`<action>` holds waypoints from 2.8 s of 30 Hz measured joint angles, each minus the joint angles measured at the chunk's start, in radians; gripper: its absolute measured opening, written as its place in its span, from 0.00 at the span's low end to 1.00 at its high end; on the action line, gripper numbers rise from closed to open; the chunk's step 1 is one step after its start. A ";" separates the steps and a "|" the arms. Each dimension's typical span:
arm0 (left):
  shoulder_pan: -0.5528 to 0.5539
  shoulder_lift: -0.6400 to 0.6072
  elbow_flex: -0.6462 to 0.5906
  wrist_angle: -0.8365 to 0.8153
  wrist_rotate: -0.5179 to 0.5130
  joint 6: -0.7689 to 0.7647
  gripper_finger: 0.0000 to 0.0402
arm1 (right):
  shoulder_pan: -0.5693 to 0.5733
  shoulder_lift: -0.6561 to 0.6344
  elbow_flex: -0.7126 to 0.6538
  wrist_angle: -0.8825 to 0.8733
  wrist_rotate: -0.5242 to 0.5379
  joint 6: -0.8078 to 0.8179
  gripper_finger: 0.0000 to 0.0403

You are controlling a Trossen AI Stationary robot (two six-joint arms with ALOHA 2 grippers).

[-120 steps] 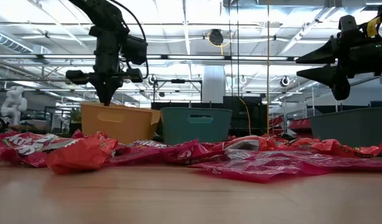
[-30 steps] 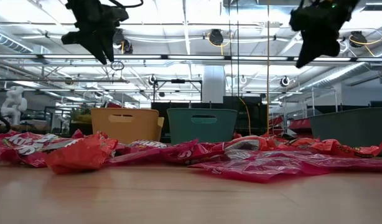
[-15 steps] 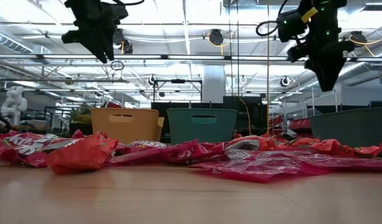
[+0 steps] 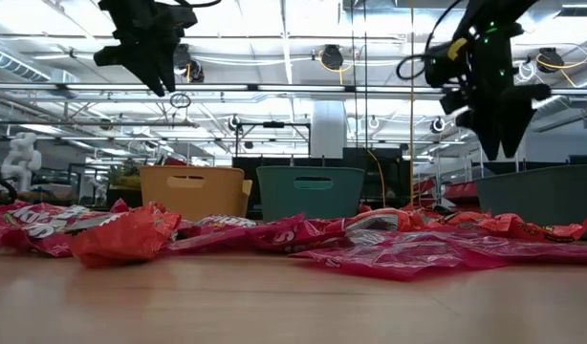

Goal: Sort candy
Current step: Move the blue bin to the upper middle

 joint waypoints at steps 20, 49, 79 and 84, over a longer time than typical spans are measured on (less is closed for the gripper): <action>0.000 0.000 0.000 0.000 0.000 0.011 0.31 | -0.088 0.164 -0.164 0.294 0.030 -0.022 0.26; 0.000 0.000 0.000 0.000 0.005 0.026 0.31 | -0.025 0.517 0.768 0.255 0.390 -0.125 0.00; -0.001 0.000 0.000 0.000 0.005 0.063 0.31 | 0.201 0.811 0.946 -0.021 0.418 0.224 0.00; -0.018 0.000 0.000 -0.001 0.005 0.063 0.31 | 0.262 0.811 0.941 -0.094 0.418 0.313 0.00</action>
